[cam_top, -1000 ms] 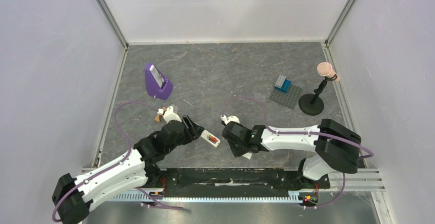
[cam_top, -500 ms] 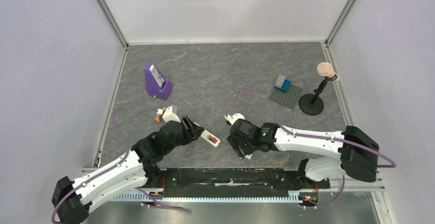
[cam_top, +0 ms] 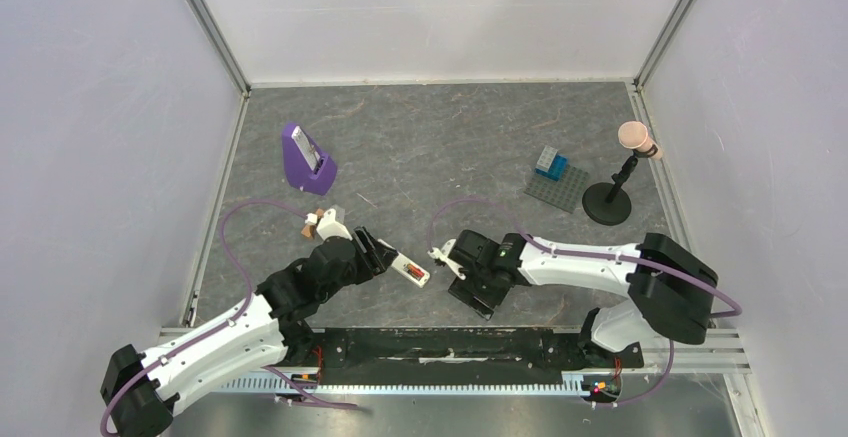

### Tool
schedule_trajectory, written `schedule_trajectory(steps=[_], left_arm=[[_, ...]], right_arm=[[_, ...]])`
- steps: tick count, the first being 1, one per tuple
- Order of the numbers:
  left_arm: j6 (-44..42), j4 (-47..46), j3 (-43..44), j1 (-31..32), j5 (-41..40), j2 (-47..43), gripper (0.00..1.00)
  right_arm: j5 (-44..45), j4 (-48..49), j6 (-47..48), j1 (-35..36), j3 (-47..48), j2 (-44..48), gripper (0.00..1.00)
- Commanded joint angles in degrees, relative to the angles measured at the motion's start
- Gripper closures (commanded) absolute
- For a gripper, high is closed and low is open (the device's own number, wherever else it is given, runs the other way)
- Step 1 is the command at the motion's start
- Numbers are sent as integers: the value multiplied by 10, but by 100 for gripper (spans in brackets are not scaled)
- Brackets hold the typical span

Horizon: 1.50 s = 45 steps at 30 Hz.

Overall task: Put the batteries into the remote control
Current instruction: Pick up the battery cover at the center of the board.

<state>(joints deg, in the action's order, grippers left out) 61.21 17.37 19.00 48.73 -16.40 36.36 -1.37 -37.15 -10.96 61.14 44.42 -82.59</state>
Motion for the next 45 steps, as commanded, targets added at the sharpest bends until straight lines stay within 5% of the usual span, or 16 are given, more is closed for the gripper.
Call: schedule_trajectory(steps=[1,20,45], left_arm=[[3,-13,-2,-2,-8,-6,35],[-9,-55,-15,-2,13,3,34],[-60,-291,-36,-2,161,160,34]], right_arm=[[-39,-6,41,-1,20,-21,39],[-4,8,8,-1,-5,-47,75],[38,80,-69,-2,19,72,75]])
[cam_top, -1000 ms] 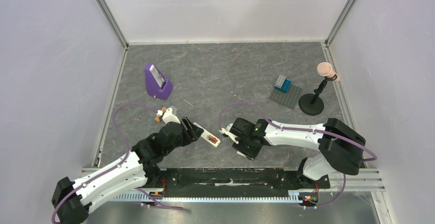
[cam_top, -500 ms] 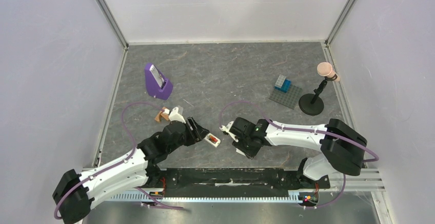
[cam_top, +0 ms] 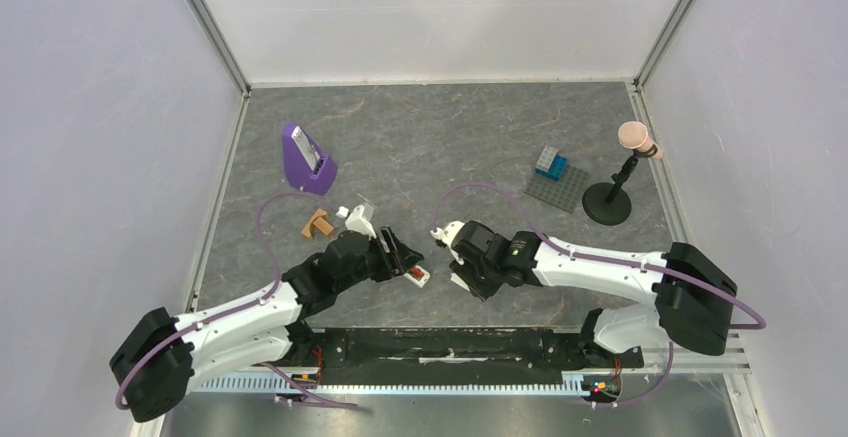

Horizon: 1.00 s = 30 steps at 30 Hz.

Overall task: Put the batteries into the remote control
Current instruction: Pick up the battery cover at the center of the board, then adjust the battery cover.

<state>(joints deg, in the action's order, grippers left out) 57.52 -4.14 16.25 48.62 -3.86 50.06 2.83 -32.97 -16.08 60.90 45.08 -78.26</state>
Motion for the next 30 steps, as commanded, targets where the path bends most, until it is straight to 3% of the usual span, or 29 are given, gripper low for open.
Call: schedule_trajectory(steps=[1,11,19,30], left_arm=[[-22,-87,-9,-1,46,34,34],[0,-217,-8,0,121,136,36],[15,-261,-7,0,148,180,36],[22,-264,0,0,157,188,61]], right_arm=[[-7,45,-20,0,12,32,75],[-46,96,-46,0,16,37,75],[-51,122,-63,-1,21,35,75],[-48,136,-79,-3,26,35,73]])
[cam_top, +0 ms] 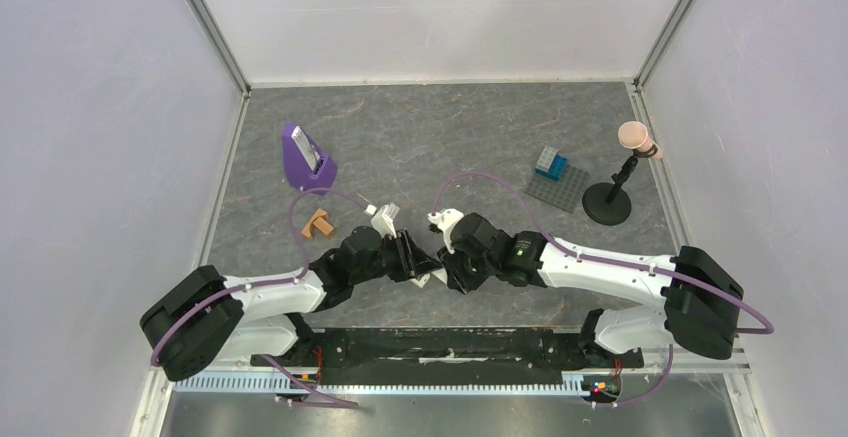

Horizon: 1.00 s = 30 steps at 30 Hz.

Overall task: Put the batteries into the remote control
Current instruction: Adjust the battery cover.

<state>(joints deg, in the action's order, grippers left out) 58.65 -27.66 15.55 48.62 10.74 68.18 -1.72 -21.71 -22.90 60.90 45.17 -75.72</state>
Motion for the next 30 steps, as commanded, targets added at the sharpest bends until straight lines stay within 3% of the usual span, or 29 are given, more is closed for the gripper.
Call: schedule_trajectory(steps=[1,7,11,12,15,19,23,30], left_arm=[[13,-29,9,0,13,8,62],[19,-29,11,0,16,13,79],[30,-13,19,0,18,10,98],[38,3,26,0,18,6,98],[69,119,69,0,8,-21,98],[140,331,135,-1,-37,-68,98],[224,445,180,-3,-44,-92,98],[352,540,244,-3,32,-90,98]], right_arm=[[-3,26,-14,-2,24,11,73],[-1,33,-24,-5,23,11,73],[-3,36,-26,-6,26,11,72],[-11,33,-14,-6,27,17,71],[1,4,48,-6,23,66,53],[14,32,110,-6,-17,176,36],[11,124,162,-3,-69,265,36],[-7,376,305,24,-219,389,41]])
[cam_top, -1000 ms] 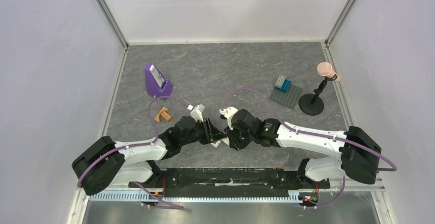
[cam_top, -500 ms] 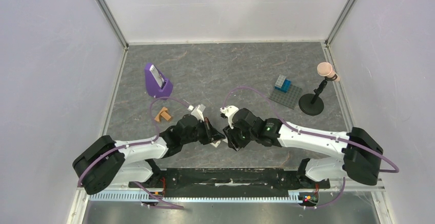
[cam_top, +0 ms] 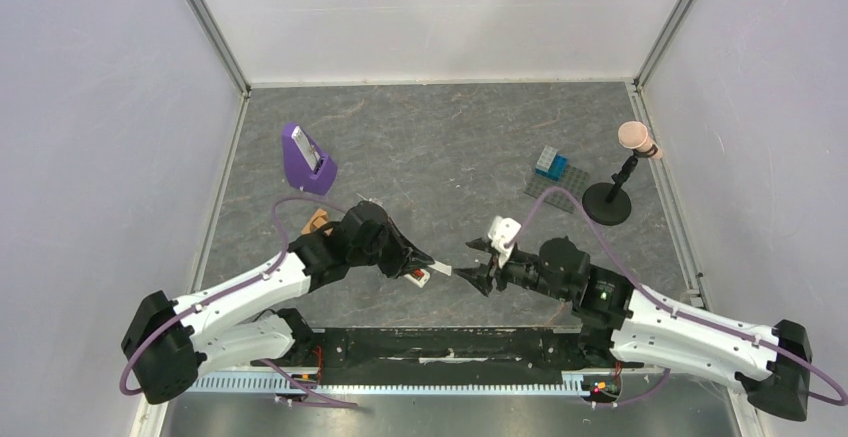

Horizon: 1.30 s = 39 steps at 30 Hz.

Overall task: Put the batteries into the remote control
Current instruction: Adjust the battery cover.

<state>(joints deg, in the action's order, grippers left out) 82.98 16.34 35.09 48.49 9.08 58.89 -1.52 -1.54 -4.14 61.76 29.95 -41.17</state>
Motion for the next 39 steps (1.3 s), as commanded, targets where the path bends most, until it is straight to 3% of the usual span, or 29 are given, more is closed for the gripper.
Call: schedule_trajectory(steps=[1,7,19,24,31,39], left_arm=[[119,115,57,-2,63,4,98],[161,148,85,-2,121,-12,98],[212,157,78,-4,157,-59,98],[220,156,67,-4,165,-79,98],[220,154,59,-4,170,-97,98],[222,146,55,-4,169,-105,98]], right_arm=[[-15,194,140,18,-80,53,41],[-74,178,244,36,-64,39,47],[-123,152,271,79,-49,24,47],[-110,164,273,85,-64,11,58],[-73,224,275,87,-93,15,67],[-71,228,280,89,-99,12,78]])
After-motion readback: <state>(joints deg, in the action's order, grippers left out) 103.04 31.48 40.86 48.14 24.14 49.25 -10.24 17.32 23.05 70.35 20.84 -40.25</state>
